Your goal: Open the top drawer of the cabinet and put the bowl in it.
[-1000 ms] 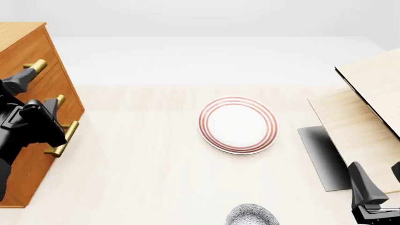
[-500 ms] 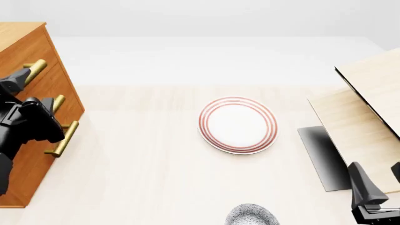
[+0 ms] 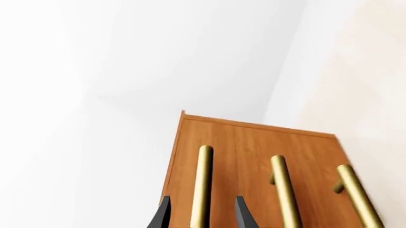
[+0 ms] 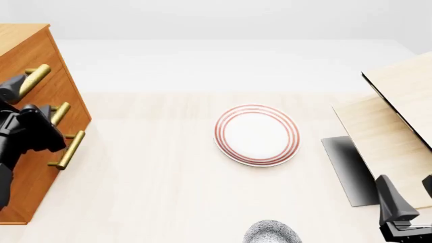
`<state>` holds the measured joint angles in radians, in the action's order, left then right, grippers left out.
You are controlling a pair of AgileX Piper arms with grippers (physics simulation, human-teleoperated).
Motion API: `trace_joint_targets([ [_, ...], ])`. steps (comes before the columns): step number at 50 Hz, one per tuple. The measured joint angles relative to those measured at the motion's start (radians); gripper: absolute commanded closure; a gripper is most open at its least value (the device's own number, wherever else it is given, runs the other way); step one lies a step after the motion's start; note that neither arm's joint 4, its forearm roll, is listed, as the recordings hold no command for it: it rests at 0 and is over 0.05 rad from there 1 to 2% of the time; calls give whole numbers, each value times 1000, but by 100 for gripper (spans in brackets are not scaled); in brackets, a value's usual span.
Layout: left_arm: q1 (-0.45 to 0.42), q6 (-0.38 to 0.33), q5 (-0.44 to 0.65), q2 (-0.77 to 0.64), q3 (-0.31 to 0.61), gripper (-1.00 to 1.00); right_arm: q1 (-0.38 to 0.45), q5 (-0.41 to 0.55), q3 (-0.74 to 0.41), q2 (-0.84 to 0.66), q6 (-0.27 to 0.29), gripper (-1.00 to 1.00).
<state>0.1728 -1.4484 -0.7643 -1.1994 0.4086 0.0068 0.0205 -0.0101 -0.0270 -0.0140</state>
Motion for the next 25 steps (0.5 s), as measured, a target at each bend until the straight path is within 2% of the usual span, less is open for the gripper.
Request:
trace_joint_targets([
  [25,44,15,-56,-69,29,-100,1,1,0,-2,-1,-100],
])
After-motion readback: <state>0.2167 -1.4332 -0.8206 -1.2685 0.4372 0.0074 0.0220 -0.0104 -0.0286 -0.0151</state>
